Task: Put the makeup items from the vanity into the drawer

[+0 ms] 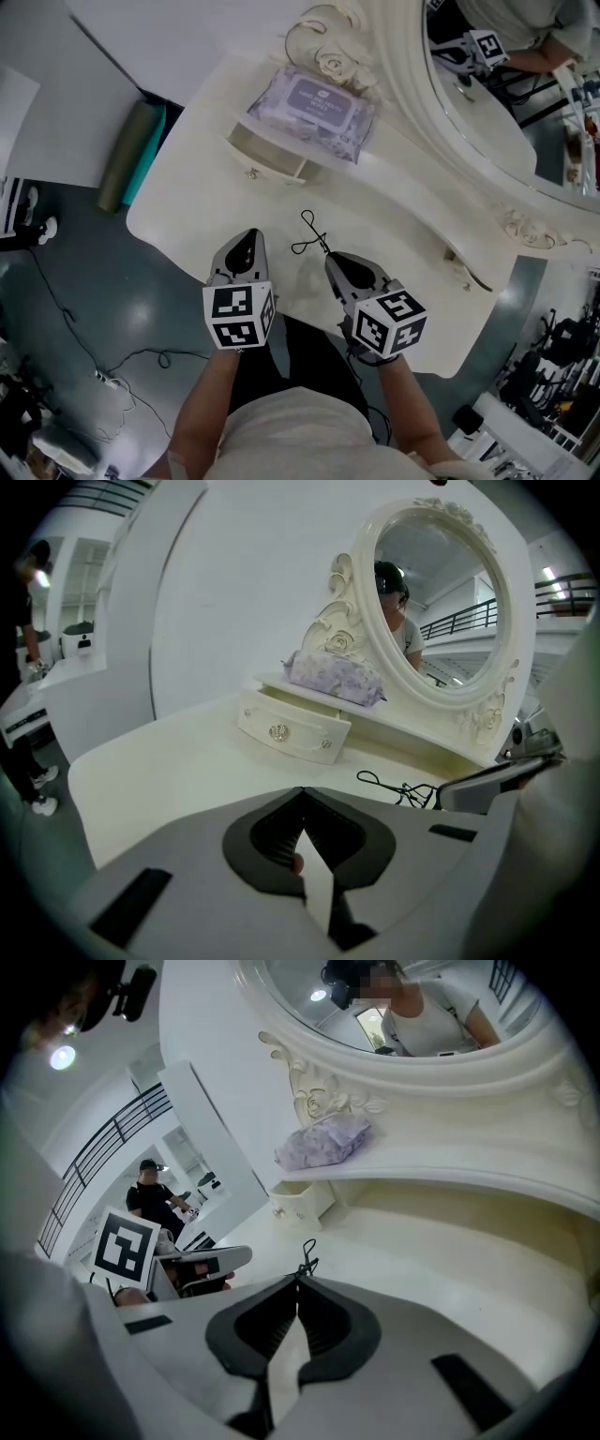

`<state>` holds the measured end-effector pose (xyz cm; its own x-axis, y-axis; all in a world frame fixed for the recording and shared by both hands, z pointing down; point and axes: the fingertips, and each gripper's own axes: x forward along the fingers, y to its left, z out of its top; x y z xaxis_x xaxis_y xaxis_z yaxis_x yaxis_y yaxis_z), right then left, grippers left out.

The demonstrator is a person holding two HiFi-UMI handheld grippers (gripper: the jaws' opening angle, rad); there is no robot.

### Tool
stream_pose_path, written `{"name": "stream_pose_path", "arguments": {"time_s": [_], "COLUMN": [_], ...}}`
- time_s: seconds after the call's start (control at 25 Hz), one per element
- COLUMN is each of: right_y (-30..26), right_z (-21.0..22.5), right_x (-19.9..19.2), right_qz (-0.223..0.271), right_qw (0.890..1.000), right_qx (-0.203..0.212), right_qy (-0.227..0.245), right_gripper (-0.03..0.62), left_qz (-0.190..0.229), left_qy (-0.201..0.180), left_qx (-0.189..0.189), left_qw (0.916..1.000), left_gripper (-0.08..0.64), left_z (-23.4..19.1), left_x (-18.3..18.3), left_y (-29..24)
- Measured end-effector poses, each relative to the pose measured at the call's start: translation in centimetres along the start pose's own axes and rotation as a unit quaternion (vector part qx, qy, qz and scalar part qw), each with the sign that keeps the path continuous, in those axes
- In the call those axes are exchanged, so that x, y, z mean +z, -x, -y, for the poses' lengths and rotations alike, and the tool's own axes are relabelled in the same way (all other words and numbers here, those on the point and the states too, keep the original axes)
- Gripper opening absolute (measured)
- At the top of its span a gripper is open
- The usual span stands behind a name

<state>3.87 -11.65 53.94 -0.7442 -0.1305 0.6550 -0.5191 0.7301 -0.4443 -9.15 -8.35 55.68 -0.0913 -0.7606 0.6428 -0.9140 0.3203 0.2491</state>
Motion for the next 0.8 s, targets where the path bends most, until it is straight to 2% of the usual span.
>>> {"name": "stream_pose_path", "arguments": {"time_s": [0.16, 0.48, 0.8], "right_y": [0.6, 1.2, 0.5], "right_z": [-1.3, -4.2, -6.3], "right_x": [1.3, 5.0, 9.0], "right_qz": [0.023, 0.066, 0.095], "right_qw": [0.999, 0.998, 0.995], "right_qx": [0.005, 0.002, 0.013], "right_qy": [-0.024, -0.014, -0.033], "right_gripper": [0.021, 0.021, 0.021], "left_qz": [0.012, 0.044, 0.079], "left_qy": [-0.001, 0.0, -0.002], "left_qx": [0.001, 0.001, 0.002], "left_qw": [0.9999, 0.999, 0.9969], "left_gripper": [0.005, 0.005, 0.005], "left_z": [-0.8, -2.6, -4.0], "left_x": [1.2, 4.0, 7.5], "left_y": [1.0, 3.5, 5.1]}}
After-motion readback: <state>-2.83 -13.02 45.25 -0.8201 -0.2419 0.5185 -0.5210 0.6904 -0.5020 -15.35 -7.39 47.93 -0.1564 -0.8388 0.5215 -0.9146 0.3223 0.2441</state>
